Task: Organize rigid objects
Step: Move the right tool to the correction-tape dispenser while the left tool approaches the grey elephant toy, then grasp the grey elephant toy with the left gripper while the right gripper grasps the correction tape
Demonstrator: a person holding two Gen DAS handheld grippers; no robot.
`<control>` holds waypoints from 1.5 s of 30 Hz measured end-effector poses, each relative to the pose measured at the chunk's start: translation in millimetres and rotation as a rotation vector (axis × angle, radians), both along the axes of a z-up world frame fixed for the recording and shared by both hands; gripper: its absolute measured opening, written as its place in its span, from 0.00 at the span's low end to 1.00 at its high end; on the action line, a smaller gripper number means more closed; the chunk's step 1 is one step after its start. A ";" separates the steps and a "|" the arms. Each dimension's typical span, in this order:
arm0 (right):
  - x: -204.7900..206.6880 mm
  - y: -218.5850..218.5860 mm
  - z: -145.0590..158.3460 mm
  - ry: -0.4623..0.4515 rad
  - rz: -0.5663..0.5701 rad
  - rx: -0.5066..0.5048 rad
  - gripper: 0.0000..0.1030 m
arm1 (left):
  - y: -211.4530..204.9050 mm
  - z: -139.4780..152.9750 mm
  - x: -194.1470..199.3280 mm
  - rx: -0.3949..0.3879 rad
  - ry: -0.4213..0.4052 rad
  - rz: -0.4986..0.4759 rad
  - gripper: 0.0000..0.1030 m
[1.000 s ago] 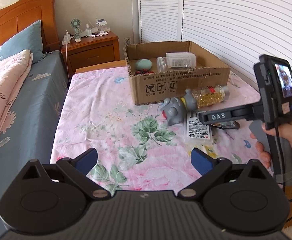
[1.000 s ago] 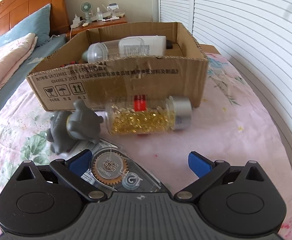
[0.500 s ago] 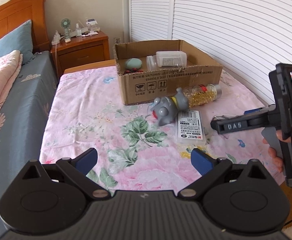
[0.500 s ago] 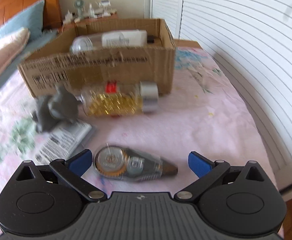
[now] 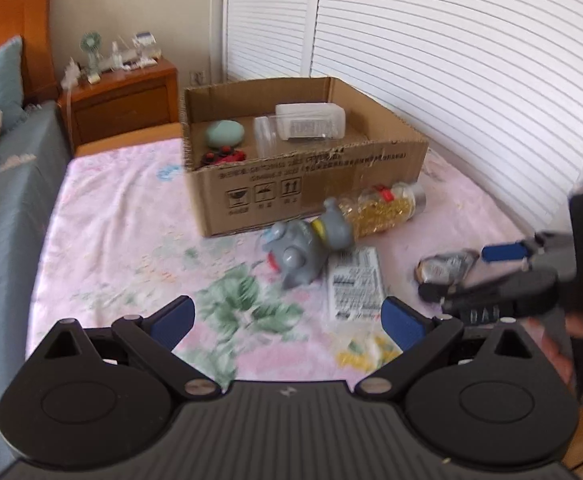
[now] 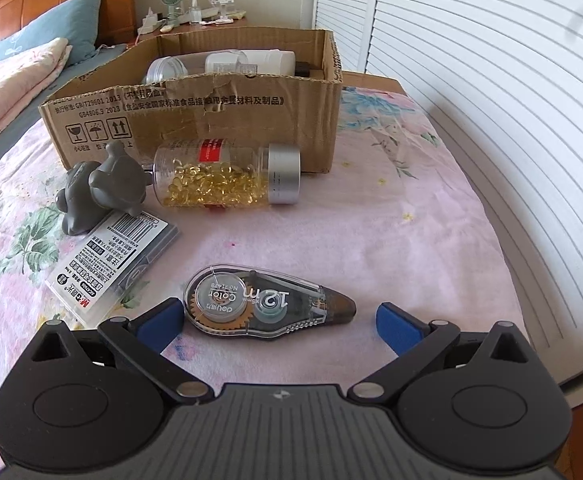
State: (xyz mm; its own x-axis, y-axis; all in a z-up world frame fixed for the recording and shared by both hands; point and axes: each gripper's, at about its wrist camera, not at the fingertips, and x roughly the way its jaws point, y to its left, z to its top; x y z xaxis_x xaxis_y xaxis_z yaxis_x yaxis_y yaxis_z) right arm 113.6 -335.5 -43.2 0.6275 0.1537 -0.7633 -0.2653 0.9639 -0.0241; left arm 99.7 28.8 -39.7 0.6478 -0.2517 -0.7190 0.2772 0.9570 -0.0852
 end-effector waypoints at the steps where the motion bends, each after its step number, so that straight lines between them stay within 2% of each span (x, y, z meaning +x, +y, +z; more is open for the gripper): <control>1: -0.6 -0.3 -0.4 -0.007 0.004 0.002 1.00 | -3.5 -1.0 7.1 -0.007 0.008 -0.006 0.96; 6: -3.3 -2.1 -2.1 -0.038 0.022 0.011 1.00 | -22.4 -4.1 40.7 -0.040 -0.012 -0.010 0.96; 11: -2.5 -3.0 -2.5 -0.049 0.040 0.015 1.00 | -30.6 -20.2 69.4 -0.087 0.054 0.051 0.96; 20: -4.3 -3.3 -4.6 -0.078 0.058 0.024 1.00 | -26.7 -35.3 80.3 -0.146 0.105 0.095 0.92; 22: -4.8 -3.1 -4.8 -0.083 0.059 0.026 1.00 | -28.4 -37.8 82.9 -0.154 0.119 0.093 0.89; 25: -6.6 -3.4 -4.9 -0.091 0.059 0.029 1.00 | -31.1 -46.5 86.1 -0.159 0.155 0.095 0.77; 26: -6.9 -3.5 -5.0 -0.093 0.059 0.029 1.00 | -31.3 -47.0 85.0 -0.152 0.140 0.099 0.73; 30: -8.2 -3.5 -5.3 -0.099 0.056 0.030 1.00 | -24.3 -47.3 84.1 -0.171 0.145 0.097 0.71; 38: -9.1 -3.9 -4.4 -0.085 0.068 0.025 1.00 | -1.2 -42.7 71.5 -0.050 0.126 0.095 0.71; 45: -11.4 1.0 0.7 -0.027 0.104 0.003 1.00 | 13.7 -37.2 60.4 0.015 0.129 0.111 0.71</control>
State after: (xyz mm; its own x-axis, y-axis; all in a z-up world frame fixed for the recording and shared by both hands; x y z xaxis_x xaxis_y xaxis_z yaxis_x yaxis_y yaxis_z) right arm 102.2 -334.5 -42.6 0.6283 0.2216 -0.7457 -0.3634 0.9312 -0.0294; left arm 160.0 42.5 -76.9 0.5734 -0.1725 -0.8009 0.1572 0.9826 -0.0991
